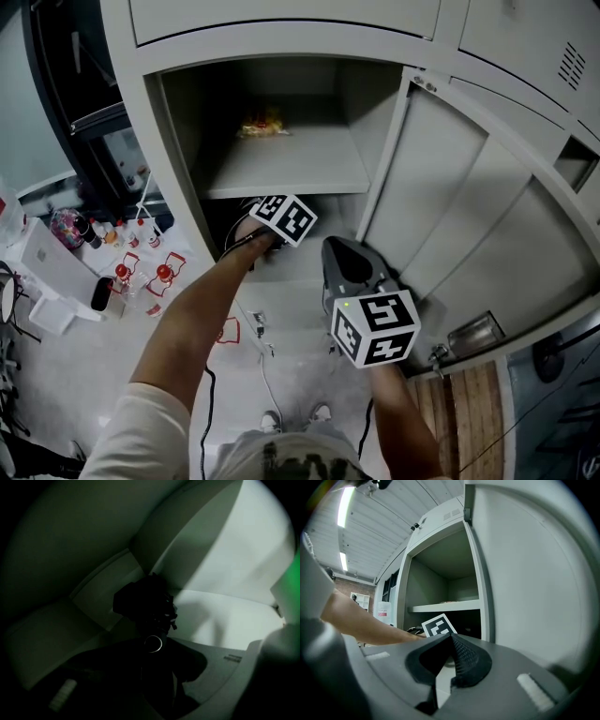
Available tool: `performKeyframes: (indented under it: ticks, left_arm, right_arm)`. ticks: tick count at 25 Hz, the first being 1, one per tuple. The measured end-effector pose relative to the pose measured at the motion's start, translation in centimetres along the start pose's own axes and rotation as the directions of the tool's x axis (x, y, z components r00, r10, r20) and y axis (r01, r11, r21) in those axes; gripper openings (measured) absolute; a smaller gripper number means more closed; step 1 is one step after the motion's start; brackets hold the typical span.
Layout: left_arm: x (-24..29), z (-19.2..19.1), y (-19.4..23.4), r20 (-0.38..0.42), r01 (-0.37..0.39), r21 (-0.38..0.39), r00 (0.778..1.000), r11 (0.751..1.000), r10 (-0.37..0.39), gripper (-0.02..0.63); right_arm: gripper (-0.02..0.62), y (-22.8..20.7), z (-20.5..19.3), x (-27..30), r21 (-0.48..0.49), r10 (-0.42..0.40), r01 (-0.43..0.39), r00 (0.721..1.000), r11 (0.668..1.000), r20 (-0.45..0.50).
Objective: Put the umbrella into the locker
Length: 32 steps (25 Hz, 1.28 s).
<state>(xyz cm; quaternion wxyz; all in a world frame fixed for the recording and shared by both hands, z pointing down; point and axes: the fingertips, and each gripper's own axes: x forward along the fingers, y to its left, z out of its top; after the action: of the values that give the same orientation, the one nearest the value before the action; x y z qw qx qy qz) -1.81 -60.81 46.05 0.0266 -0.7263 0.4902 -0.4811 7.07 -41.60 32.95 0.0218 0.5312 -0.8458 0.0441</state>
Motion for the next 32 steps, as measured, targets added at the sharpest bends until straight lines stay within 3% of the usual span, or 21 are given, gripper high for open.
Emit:
performKeyframes:
  ticks: [8, 19, 23, 25, 32]
  left_arm:
    - [0.4, 0.3, 0.6, 0.009, -0.030, 0.040, 1.000, 0.999, 0.030, 0.150]
    - [0.4, 0.3, 0.5, 0.027, -0.019, 0.030, 0.999, 0.999, 0.019, 0.160]
    - [1.5, -1.4, -0.9, -0.029, 0.034, -0.008, 0.999, 0.999, -0.034, 0.219]
    - [1.3, -1.1, -1.1, -0.008, 0.048, -0.026, 0.999, 0.999, -0.048, 0.263]
    - [-0.2, 0.1, -1.0, 0.099, 0.077, -0.093, 0.993, 0.993, -0.067, 0.283]
  right_arm:
    - [-0.003, -0.2, 0.0, -0.1, 0.003, -0.014, 0.014, 1.000, 1.000, 0.003]
    - [-0.003, -0.1, -0.4, -0.4, 0.009, -0.033, 0.033, 0.999, 0.999, -0.005]
    - [-0.003, -0.3, -0.7, -0.6, 0.018, -0.047, 0.047, 0.999, 0.999, -0.011]
    - [-0.003, -0.3, -0.9, -0.7, 0.023, -0.053, 0.054, 0.998, 0.998, -0.014]
    - [-0.003, -0.1, -1.5, -1.3, 0.041, -0.090, 0.090, 0.996, 0.995, -0.022]
